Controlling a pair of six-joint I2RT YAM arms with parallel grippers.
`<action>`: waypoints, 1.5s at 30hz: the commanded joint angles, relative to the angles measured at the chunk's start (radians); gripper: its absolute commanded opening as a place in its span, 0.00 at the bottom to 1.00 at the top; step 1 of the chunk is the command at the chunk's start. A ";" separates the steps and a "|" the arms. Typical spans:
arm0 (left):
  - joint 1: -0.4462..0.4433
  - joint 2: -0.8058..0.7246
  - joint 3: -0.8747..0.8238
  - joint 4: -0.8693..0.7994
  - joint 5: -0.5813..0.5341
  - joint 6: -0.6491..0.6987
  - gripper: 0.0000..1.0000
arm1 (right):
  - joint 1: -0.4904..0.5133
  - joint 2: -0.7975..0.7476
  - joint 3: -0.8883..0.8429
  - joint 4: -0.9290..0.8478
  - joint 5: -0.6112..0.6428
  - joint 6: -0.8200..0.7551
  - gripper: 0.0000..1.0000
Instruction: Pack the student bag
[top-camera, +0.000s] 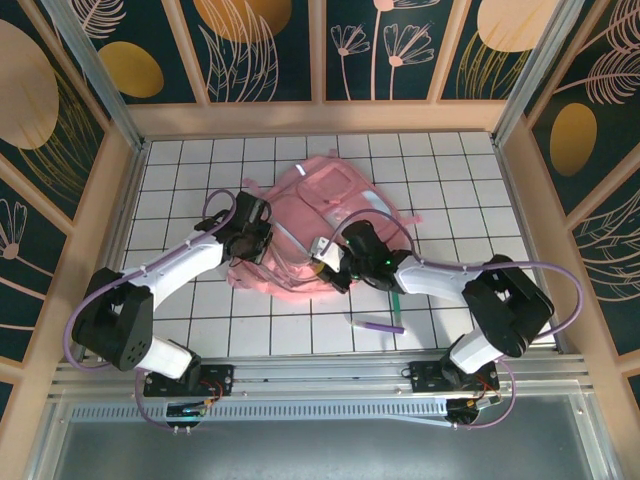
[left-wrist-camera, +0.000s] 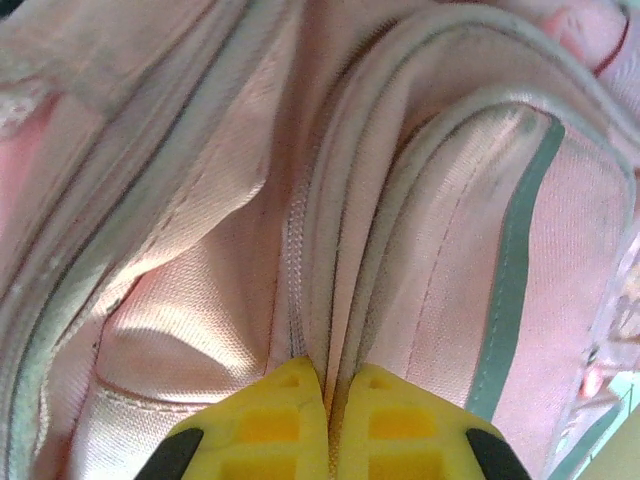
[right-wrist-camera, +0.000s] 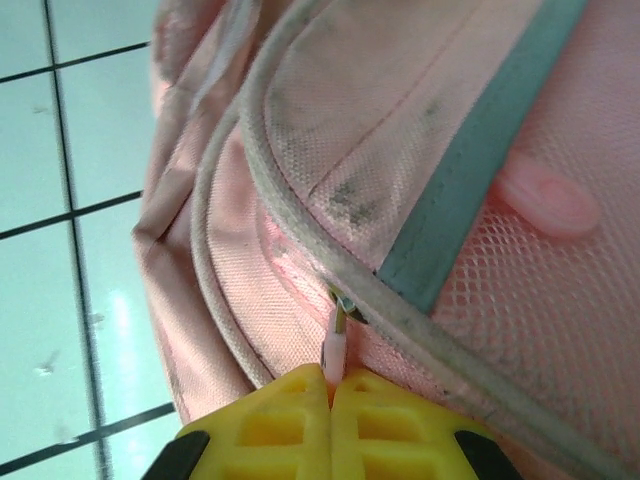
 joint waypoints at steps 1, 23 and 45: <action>-0.054 -0.035 0.001 0.106 0.074 -0.098 0.00 | 0.050 -0.048 0.013 0.052 -0.154 0.045 0.00; -0.054 -0.316 -0.206 0.067 -0.222 -0.290 0.00 | -0.111 0.073 0.231 -0.084 -0.260 -0.004 0.00; -0.054 -0.310 -0.243 0.086 -0.196 -0.317 0.00 | -0.110 0.151 0.092 0.118 -0.262 0.030 0.37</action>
